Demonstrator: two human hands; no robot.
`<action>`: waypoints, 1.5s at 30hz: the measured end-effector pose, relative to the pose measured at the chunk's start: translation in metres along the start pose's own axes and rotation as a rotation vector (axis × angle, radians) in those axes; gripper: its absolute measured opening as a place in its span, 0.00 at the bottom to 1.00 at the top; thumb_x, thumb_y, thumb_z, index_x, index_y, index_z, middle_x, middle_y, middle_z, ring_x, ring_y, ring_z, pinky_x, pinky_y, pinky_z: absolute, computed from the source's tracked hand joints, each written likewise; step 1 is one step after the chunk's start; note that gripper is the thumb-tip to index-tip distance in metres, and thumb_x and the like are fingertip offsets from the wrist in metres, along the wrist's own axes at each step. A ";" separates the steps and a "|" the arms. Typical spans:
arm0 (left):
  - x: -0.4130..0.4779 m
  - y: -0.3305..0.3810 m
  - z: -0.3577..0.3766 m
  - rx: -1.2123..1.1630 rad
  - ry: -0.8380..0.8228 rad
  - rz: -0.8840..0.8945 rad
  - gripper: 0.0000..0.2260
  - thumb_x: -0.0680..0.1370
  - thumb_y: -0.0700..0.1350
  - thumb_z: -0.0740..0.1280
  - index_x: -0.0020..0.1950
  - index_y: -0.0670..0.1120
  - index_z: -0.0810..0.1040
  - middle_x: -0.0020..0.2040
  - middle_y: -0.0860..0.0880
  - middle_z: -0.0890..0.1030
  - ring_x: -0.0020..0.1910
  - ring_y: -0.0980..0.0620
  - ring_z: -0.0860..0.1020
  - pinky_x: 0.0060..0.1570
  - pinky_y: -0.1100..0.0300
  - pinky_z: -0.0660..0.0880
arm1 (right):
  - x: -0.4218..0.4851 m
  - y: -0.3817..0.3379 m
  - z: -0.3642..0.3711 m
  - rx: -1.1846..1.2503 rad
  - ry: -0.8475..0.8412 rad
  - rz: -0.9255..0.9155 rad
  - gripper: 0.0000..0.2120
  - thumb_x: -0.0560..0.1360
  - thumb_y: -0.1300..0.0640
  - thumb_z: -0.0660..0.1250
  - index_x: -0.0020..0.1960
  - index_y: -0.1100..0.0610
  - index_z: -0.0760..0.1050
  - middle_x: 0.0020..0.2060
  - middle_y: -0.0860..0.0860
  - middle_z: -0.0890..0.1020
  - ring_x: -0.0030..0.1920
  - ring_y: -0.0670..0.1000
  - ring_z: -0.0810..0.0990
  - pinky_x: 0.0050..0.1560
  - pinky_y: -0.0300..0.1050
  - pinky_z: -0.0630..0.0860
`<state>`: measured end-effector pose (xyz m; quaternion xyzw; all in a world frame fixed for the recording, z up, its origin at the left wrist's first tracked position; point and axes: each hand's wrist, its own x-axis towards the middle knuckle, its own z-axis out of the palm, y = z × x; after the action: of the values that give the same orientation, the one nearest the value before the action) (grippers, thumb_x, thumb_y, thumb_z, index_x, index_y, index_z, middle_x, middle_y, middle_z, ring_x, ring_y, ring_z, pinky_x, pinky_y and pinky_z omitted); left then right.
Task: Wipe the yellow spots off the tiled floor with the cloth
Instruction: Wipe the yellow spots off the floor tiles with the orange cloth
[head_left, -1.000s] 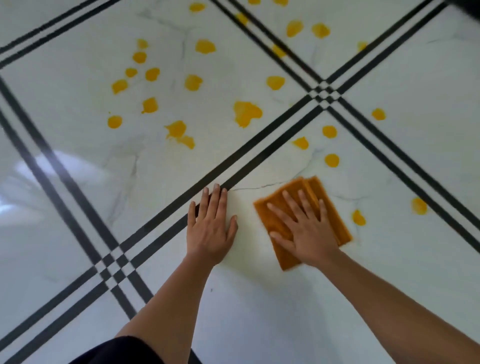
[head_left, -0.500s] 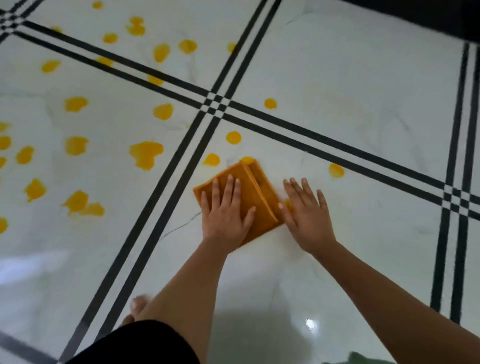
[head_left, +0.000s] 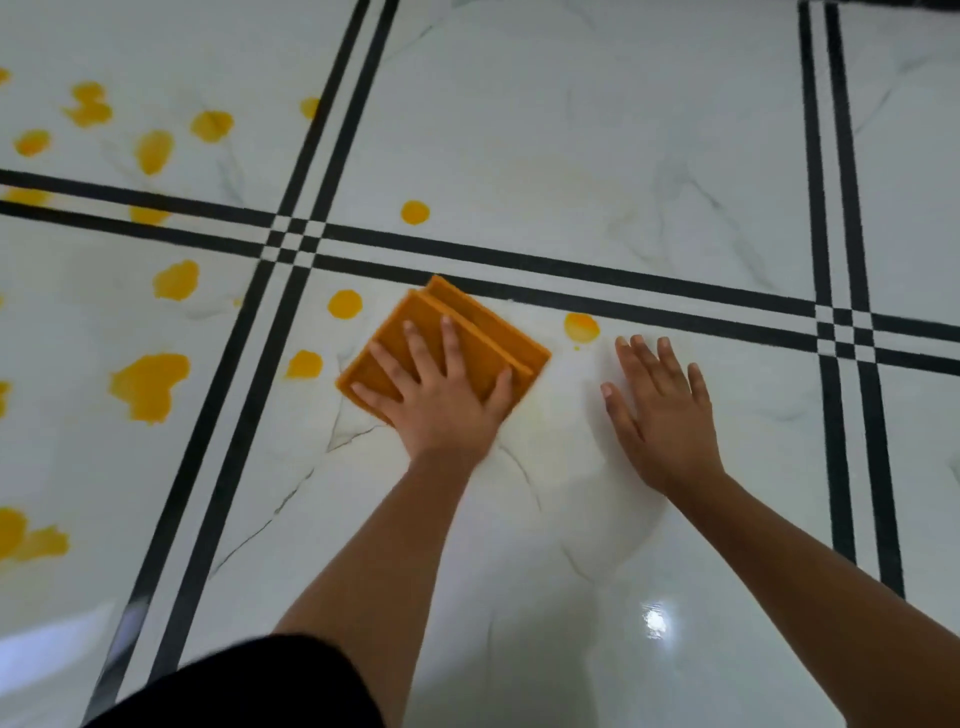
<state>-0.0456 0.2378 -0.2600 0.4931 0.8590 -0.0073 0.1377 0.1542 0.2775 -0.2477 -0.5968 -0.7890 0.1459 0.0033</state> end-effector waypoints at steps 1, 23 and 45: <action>-0.008 0.004 0.001 -0.013 0.012 0.023 0.39 0.71 0.72 0.43 0.76 0.53 0.42 0.77 0.42 0.46 0.73 0.32 0.41 0.63 0.26 0.40 | 0.003 0.004 0.000 0.011 0.010 0.023 0.34 0.73 0.38 0.36 0.76 0.51 0.51 0.76 0.50 0.57 0.76 0.51 0.48 0.72 0.49 0.41; 0.029 0.053 0.009 0.201 0.037 0.629 0.35 0.74 0.69 0.40 0.76 0.54 0.48 0.77 0.43 0.50 0.73 0.33 0.46 0.63 0.27 0.43 | 0.015 0.031 -0.016 -0.033 -0.056 -0.004 0.39 0.71 0.34 0.28 0.76 0.50 0.46 0.76 0.50 0.52 0.76 0.50 0.44 0.70 0.47 0.36; 0.202 -0.063 -0.056 0.062 0.052 0.272 0.32 0.74 0.69 0.42 0.76 0.58 0.42 0.78 0.48 0.45 0.74 0.37 0.40 0.66 0.29 0.40 | 0.124 -0.124 -0.006 -0.040 -0.166 -0.082 0.31 0.77 0.37 0.39 0.76 0.50 0.45 0.77 0.48 0.48 0.76 0.51 0.43 0.74 0.50 0.43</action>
<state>-0.2080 0.3845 -0.2635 0.6088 0.7870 -0.0025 0.1000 0.0029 0.3652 -0.2342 -0.5496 -0.8132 0.1789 -0.0678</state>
